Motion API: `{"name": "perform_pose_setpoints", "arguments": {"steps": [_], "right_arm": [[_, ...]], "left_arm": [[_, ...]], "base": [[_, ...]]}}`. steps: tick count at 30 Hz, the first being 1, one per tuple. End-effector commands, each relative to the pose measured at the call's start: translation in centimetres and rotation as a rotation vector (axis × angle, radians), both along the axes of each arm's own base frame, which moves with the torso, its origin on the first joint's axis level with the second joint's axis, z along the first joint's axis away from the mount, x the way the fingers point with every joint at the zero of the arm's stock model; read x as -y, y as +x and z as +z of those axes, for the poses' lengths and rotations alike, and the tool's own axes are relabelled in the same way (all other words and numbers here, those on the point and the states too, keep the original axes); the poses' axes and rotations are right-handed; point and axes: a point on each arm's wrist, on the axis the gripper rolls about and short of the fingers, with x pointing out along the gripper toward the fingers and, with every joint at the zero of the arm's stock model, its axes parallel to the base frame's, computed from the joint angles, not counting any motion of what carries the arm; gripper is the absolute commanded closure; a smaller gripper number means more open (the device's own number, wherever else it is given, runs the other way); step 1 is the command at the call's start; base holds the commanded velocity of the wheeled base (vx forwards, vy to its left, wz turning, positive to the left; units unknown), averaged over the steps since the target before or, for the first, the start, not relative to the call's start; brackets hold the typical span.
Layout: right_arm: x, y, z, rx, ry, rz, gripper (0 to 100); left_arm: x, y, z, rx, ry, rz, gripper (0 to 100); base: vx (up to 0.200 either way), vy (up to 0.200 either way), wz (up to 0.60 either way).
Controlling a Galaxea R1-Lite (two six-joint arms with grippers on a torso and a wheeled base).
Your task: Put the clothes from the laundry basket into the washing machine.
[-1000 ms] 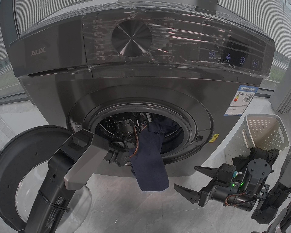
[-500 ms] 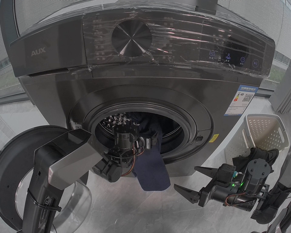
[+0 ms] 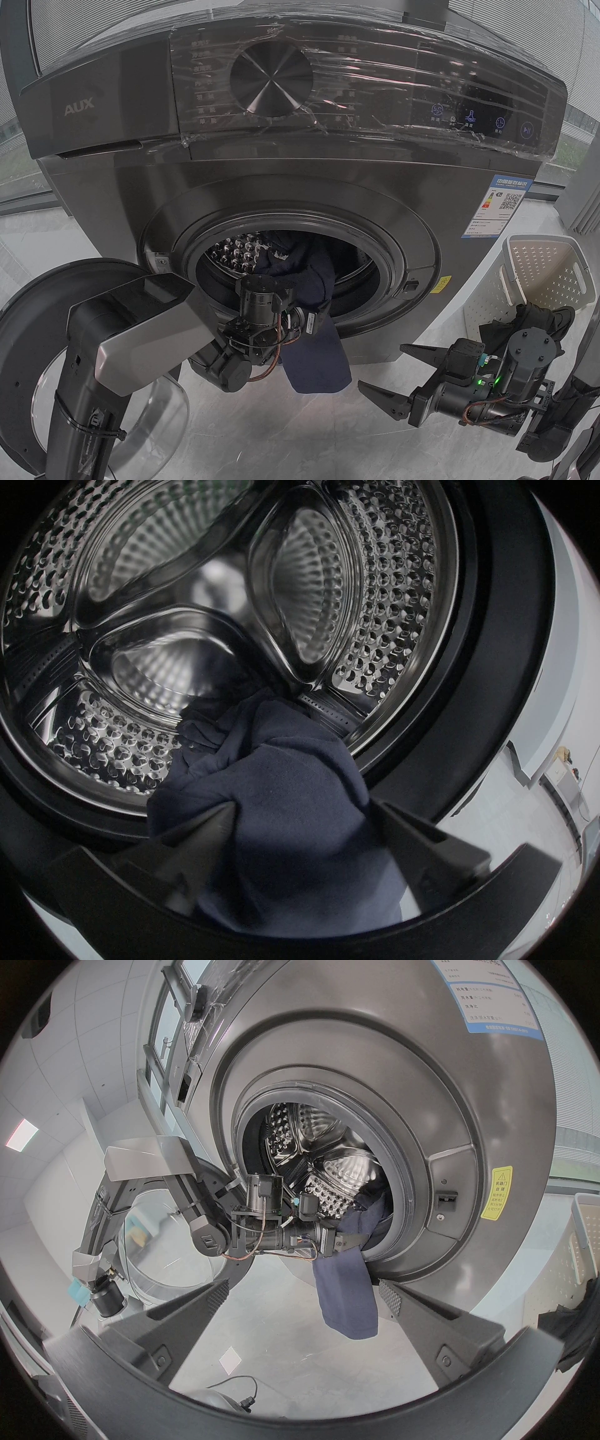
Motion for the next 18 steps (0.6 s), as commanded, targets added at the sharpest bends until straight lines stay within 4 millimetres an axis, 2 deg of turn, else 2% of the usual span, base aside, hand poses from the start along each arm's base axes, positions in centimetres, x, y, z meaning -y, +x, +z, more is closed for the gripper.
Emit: {"name": "perform_pose_setpoints", "arguments": {"steps": [1,4,8,14,18], "right_arm": [[0.0,0.0,0.0,0.001,0.001,0.002,0],[0.0,0.0,0.0,0.001,0.001,0.002,0],[-0.3,-0.2,0.1,0.005,0.005,0.014,0],[-0.5,-0.3,0.1,0.007,0.006,0.023,0],[-0.5,-0.3,0.1,0.007,0.006,0.023,0]], "left_arm": [[0.1,0.3,-0.9,-0.002,0.008,-0.002,100],[0.3,0.9,-0.9,0.019,-0.011,-0.001,100],[0.7,2.1,0.5,0.078,-0.065,0.012,100],[0.5,5.6,5.1,0.257,-0.207,0.104,100],[0.1,7.4,6.4,0.332,-0.254,0.148,100]], "base": [[0.000,0.000,0.00],[0.000,0.000,0.00],[0.000,0.000,0.00],[0.000,0.000,0.00],[0.000,0.000,0.00]]}}
